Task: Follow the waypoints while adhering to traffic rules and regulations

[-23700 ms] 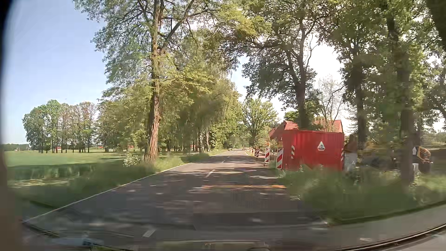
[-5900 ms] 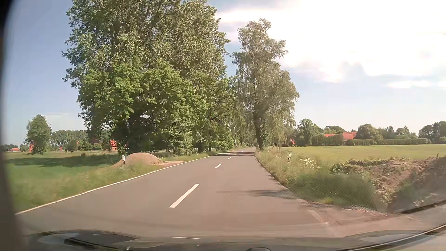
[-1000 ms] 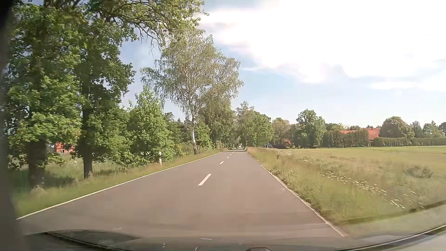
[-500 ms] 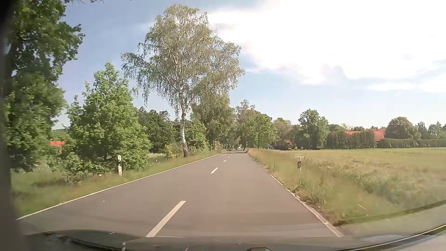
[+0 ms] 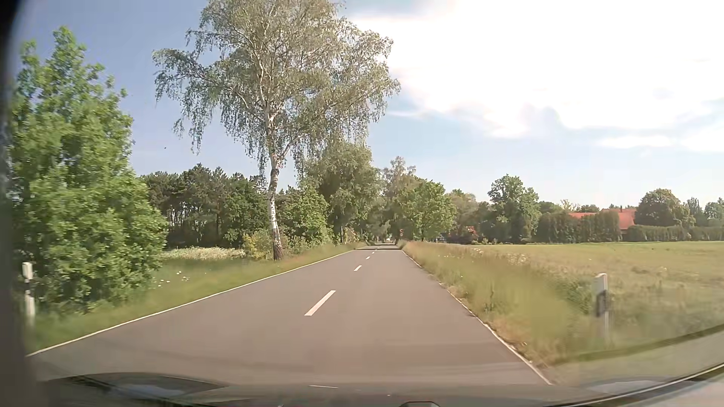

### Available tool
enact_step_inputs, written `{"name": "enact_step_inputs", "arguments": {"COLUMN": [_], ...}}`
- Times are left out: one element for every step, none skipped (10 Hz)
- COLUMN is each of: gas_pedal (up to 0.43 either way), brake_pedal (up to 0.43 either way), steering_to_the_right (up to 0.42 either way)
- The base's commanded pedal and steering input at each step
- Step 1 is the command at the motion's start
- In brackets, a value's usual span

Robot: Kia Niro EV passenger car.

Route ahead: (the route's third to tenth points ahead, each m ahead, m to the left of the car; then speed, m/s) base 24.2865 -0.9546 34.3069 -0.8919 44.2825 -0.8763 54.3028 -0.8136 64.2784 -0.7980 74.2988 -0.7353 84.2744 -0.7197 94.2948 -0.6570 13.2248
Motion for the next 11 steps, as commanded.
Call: {"name": "enact_step_inputs", "arguments": {"gas_pedal": [0.138,0.138,0.138,0.138,0.138,0.138,0.138,0.138,0.138,0.138,0.138], "brake_pedal": [0.0,0.0,0.0,0.0,0.0,0.0,0.0,0.0,0.0,0.0,0.0], "steering_to_the_right": [-0.001,-0.001,-0.001,-0.001,0.0,-0.001,-0.001,0.0,0.0,0.0,0.0]}}
